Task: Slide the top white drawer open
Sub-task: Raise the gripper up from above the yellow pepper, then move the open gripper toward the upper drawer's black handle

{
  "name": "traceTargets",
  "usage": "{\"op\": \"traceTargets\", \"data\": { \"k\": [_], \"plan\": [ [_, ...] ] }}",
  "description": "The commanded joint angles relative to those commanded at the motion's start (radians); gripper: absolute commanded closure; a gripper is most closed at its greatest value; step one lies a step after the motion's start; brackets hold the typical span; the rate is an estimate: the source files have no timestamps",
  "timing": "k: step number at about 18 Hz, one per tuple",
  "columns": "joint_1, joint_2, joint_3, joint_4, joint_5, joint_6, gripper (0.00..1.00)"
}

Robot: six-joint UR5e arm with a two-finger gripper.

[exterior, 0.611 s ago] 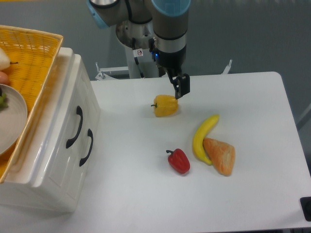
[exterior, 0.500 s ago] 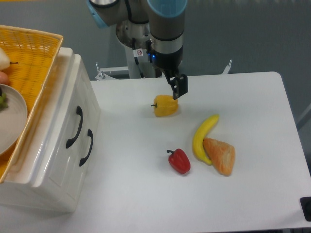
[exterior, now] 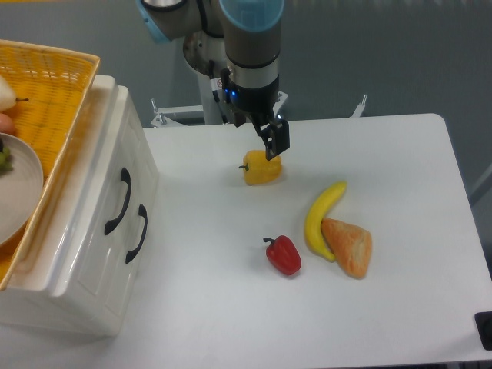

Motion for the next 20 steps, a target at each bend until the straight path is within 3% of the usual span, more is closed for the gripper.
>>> {"op": "traceTargets", "data": {
  "k": [9, 13, 15, 20],
  "plan": [
    [-0.061, -0.031, -0.009, 0.005, -0.069, -0.322, 0.0],
    [-0.084, -0.049, -0.014, 0.119, -0.166, -0.497, 0.0],
    [-0.098, -0.061, -0.014, 0.15, -0.172, -0.586, 0.0],
    [-0.106, -0.071, -0.012, 0.17, -0.17, -0.687, 0.0]
  ]
}}
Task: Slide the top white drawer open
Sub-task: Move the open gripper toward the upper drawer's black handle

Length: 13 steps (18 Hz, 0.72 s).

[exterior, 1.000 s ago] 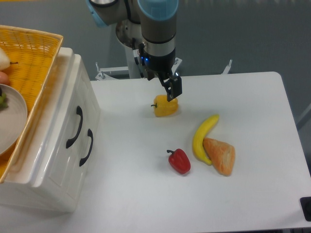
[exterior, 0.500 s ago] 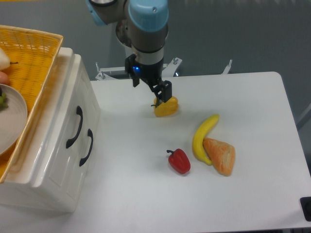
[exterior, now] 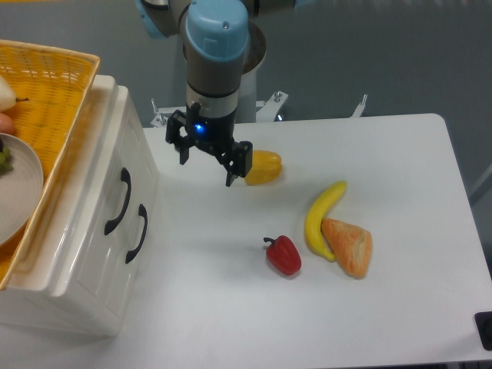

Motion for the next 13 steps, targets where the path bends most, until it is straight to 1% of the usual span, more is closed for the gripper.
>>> {"op": "traceTargets", "data": {
  "k": [5, 6, 11, 13],
  "plan": [
    [-0.003, -0.005, 0.0, -0.008, -0.017, -0.071, 0.0],
    [-0.011, -0.009, 0.002, -0.006, -0.018, -0.101, 0.0],
    [-0.051, -0.061, 0.028, -0.009, -0.023, -0.285, 0.0],
    [-0.063, -0.072, 0.032, -0.009, -0.029, -0.304, 0.0]
  ]
}}
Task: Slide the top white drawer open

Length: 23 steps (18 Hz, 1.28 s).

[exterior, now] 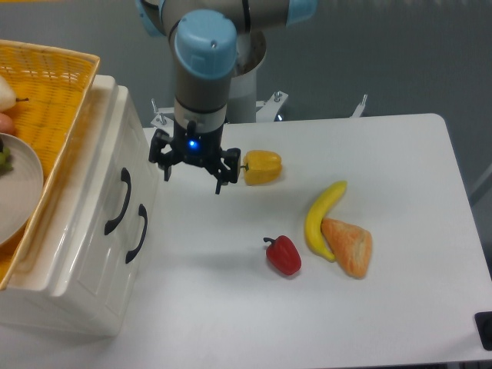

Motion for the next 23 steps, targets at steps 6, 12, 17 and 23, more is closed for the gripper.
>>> {"op": "traceTargets", "data": {
  "k": [6, 12, 17, 23],
  "plan": [
    [0.008, -0.02, 0.003, -0.002, -0.106, -0.081, 0.0],
    [-0.005, -0.041, 0.003, -0.006, -0.112, -0.081, 0.0],
    [-0.005, -0.043, 0.003, -0.006, -0.141, -0.081, 0.0],
    [-0.02, -0.052, 0.005, -0.006, -0.138, -0.084, 0.0]
  ]
}}
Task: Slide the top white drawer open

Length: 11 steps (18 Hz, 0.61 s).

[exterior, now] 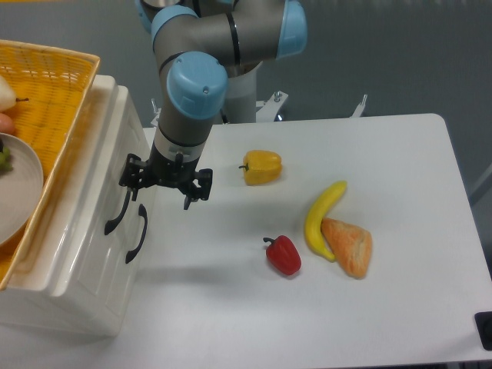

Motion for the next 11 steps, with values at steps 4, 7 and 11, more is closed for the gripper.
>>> {"op": "traceTargets", "data": {
  "k": [4, 7, 11],
  "plan": [
    [-0.006, 0.002, 0.003, -0.028, 0.006, -0.037, 0.0],
    [-0.009, 0.006, 0.003, -0.029, 0.02, -0.038, 0.0],
    [-0.014, 0.008, 0.003, -0.031, 0.025, -0.038, 0.0]
  ]
}}
